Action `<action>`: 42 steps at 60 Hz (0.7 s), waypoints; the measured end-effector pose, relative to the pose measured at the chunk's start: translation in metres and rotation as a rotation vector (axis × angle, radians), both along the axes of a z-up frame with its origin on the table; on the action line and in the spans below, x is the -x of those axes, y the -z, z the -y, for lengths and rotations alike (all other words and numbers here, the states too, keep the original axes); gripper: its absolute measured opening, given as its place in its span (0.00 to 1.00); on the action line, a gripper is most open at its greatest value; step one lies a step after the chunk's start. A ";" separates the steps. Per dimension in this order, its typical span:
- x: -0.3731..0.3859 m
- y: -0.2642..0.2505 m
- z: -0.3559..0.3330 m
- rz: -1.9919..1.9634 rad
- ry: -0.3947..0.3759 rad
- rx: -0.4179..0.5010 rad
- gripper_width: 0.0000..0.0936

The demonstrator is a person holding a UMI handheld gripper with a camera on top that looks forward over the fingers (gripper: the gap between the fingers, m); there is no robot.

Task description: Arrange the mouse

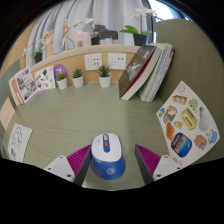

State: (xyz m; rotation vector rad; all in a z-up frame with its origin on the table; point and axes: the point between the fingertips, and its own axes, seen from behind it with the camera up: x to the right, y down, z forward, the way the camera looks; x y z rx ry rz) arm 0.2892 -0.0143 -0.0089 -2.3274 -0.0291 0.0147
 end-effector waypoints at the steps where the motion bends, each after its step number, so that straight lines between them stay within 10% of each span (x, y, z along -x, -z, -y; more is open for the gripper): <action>1: -0.001 0.000 -0.004 -0.002 0.005 0.000 0.89; 12: -0.011 0.001 -0.026 -0.009 0.060 0.022 0.64; 42: -0.004 -0.004 -0.030 -0.028 0.181 0.122 0.40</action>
